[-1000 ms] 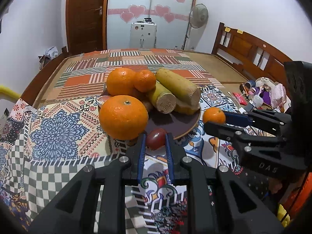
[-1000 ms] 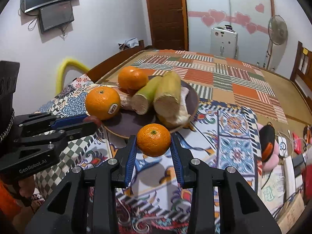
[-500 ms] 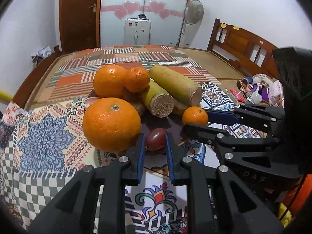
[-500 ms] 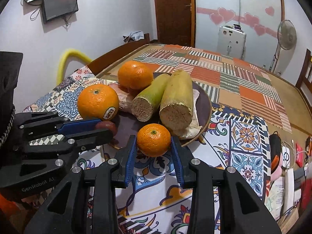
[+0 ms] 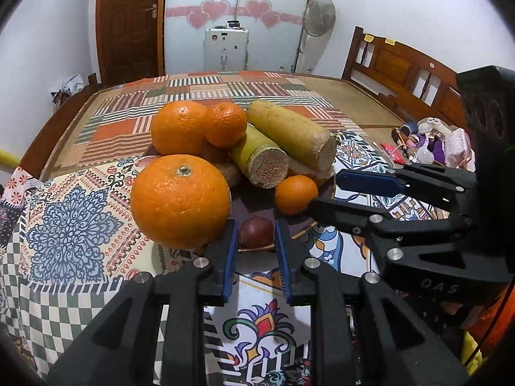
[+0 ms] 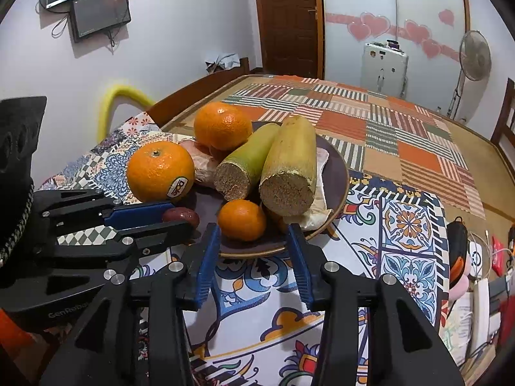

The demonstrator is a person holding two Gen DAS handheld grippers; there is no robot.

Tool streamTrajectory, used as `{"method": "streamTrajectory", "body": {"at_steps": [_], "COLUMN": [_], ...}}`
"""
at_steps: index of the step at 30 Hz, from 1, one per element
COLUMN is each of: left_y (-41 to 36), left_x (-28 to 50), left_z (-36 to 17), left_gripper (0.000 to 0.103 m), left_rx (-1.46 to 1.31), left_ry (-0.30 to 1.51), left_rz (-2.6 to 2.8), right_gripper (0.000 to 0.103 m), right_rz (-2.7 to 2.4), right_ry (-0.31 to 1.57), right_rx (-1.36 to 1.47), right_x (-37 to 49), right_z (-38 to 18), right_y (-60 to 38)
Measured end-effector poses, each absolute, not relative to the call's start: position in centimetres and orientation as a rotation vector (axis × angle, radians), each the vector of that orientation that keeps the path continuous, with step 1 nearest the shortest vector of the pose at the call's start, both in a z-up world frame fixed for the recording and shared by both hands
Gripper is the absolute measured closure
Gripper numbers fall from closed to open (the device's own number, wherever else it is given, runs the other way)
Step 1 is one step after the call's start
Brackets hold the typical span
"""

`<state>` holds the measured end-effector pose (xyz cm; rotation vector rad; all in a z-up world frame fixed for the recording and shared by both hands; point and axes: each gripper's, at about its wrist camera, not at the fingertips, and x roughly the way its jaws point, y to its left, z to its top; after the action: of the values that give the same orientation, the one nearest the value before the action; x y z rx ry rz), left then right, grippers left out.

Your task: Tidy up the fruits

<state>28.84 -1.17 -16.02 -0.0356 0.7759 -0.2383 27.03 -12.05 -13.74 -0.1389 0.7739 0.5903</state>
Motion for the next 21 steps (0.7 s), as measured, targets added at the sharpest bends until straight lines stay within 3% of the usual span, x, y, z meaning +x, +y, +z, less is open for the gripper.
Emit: {"method": "streamTrajectory", "body": {"at_steps": [3, 8, 13, 21], "left_y": [-1.1, -0.8, -0.3, 0.7], "left_x": [28.3, 26.3, 21.8, 13.2], "left_z": [-15.6, -13.5, -9.0, -1.4], "left_gripper": [0.071, 0.070, 0.070, 0.058], "left_rx": [-0.041, -0.041, -0.026, -0.033], "left_ry": [0.765, 0.707, 0.573, 0.357], "left_rz": [-0.242, -0.210, -0.165, -0.114], "right_gripper": [0.063, 0.063, 0.063, 0.063], "right_rz": [0.580, 0.562, 0.538, 0.525], "right_ry": [0.749, 0.687, 0.590, 0.393], "right_rx": [-0.134, -0.113, -0.080, -0.030], "right_x": [26.1, 24.0, 21.2, 13.9], "right_z": [-13.0, -10.7, -7.1, -0.6], "right_y": [-12.6, -13.9, -15.2, -16.6]}}
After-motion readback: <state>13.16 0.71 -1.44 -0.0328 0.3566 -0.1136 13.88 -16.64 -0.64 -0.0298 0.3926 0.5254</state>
